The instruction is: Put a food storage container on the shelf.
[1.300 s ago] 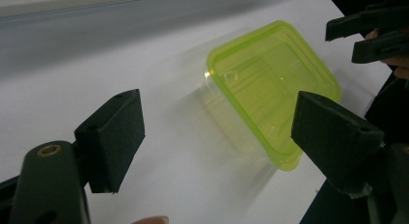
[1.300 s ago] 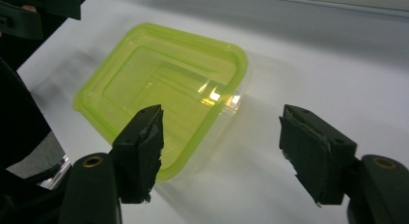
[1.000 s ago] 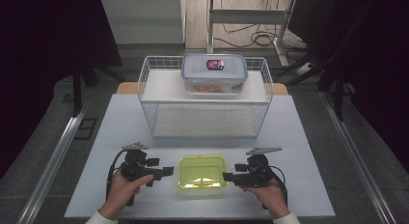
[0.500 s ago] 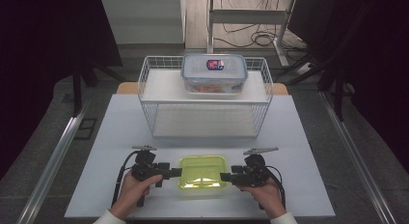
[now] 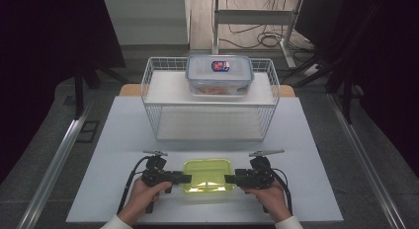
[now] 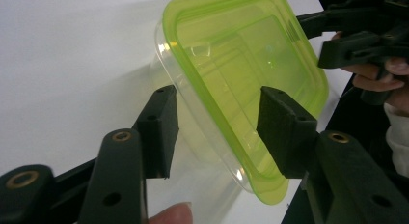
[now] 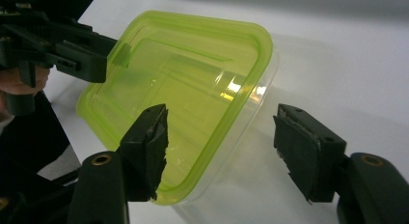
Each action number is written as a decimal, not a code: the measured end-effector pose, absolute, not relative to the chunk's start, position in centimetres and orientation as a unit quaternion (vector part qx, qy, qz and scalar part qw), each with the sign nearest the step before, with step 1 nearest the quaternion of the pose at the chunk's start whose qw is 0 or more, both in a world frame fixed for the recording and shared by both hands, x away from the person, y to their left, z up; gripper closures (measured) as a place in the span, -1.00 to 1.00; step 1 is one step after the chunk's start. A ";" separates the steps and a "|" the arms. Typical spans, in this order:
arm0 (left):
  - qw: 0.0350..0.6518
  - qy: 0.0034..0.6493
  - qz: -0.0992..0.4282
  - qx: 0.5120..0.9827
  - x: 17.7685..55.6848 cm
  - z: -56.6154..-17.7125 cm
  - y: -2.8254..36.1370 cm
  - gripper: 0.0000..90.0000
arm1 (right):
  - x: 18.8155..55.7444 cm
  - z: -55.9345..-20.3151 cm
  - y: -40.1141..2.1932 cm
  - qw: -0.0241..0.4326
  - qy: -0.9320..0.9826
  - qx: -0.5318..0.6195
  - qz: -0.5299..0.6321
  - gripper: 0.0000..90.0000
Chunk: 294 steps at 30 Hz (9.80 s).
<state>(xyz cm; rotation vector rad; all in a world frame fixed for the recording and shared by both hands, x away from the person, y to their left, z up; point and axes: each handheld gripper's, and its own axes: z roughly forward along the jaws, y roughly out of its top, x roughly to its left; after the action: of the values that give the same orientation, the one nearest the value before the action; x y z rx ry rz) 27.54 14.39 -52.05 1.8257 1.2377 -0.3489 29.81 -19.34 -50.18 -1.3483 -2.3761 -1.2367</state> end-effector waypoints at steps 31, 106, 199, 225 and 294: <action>0.469 0.482 -0.111 0.731 25.8 -51.6 14.8 0.67 | 28.7 -50.2 -20.6 0.111 -0.758 -0.448 -0.461 0.78; 0.561 0.352 0.060 0.747 32.1 -30.9 14.7 0.72 | 33.4 -28.6 -20.6 -0.070 -0.772 -0.327 -0.540 0.78; 0.552 0.438 0.028 0.709 48.4 -27.4 12.6 -0.44 | 48.5 -26.1 -20.3 -0.049 -0.700 -0.457 -0.546 0.18; 0.538 0.394 0.019 0.745 41.7 -28.7 14.9 0.99 | 44.1 -26.6 -23.6 -0.037 -0.693 -0.448 -0.563 -0.07; 0.472 0.433 -0.013 0.768 26.3 -47.3 21.1 -0.43 | 31.0 -45.9 -26.6 0.026 -0.787 -0.414 -0.457 -0.20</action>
<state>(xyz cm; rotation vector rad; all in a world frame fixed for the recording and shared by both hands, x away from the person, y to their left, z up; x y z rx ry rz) 26.27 21.06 -47.28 1.8811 1.0597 -0.0317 31.02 -26.63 -45.88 -1.2790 -2.4319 -1.4113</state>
